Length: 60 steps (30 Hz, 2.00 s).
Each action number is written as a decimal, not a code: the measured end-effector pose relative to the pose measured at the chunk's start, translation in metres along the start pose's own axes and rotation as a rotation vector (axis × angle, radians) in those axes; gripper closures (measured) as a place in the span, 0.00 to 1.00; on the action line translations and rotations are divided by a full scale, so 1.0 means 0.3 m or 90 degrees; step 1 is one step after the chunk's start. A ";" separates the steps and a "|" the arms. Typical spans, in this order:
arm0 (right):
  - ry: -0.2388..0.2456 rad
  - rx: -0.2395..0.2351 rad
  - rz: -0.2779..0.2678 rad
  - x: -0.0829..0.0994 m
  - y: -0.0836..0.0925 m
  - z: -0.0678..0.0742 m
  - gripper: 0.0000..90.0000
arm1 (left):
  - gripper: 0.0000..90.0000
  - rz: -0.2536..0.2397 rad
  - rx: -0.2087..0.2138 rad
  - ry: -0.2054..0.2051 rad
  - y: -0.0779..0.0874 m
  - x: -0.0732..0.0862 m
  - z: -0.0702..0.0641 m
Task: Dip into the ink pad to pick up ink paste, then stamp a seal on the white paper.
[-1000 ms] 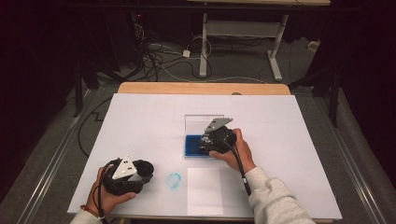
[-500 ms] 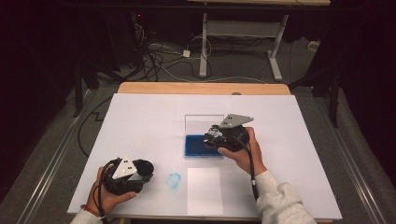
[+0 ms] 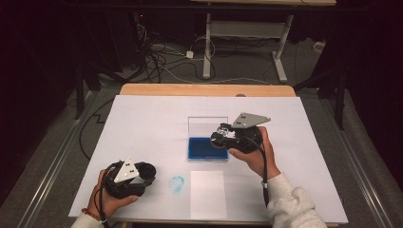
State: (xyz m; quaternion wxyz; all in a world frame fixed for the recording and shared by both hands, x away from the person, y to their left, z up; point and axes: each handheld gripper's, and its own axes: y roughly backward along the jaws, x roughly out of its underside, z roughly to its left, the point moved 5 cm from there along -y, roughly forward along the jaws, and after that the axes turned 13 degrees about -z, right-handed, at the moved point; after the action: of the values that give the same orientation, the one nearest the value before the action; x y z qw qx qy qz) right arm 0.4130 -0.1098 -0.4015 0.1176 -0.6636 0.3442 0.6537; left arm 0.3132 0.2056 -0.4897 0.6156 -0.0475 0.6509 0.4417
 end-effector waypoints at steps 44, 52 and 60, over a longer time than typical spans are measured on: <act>0.032 -0.058 -0.019 -0.059 0.094 0.095 0.63 | 0.41 0.004 -0.003 0.003 -0.006 0.007 0.001; 0.047 -0.107 0.002 -0.034 0.086 0.180 0.63 | 0.41 0.001 -0.010 0.003 0.009 0.006 0.000; 0.060 -0.137 0.031 0.013 0.085 0.256 0.63 | 0.41 0.002 -0.013 0.001 0.015 0.009 -0.004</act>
State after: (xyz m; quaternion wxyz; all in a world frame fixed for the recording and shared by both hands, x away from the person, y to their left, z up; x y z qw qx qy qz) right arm 0.3367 -0.0832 -0.4066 0.0132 -0.6940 0.2931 0.6575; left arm 0.3089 0.2087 -0.4899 0.6135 -0.0528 0.6473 0.4493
